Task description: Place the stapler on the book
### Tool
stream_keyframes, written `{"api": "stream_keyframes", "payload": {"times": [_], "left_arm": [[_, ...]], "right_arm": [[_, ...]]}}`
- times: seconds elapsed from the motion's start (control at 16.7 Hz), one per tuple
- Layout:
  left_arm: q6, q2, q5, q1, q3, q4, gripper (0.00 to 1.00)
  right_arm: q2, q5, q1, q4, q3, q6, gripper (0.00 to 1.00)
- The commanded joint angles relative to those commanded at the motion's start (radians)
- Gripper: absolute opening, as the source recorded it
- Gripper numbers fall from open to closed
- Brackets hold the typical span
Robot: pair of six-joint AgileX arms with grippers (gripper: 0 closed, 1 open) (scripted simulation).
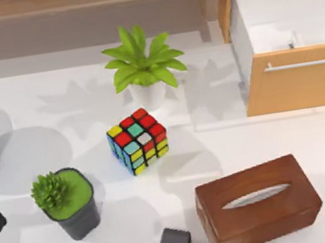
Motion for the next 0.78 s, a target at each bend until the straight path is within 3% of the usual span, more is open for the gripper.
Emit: {"api": "stream_keyframes", "payload": {"times": [0.36, 0.78], "left_arm": [[0.0, 0.0, 0.0, 0.0, 0.0, 0.0, 1.0], [0.0, 0.0, 0.0, 0.0, 0.0, 0.0, 1.0]], "right_arm": [[0.096, -0.014, 0.008, -0.067, 0.082, 0.011, 1.0], [0.586, -0.041, 0.038, -0.352, 0.519, 0.061, 1.0]]}}
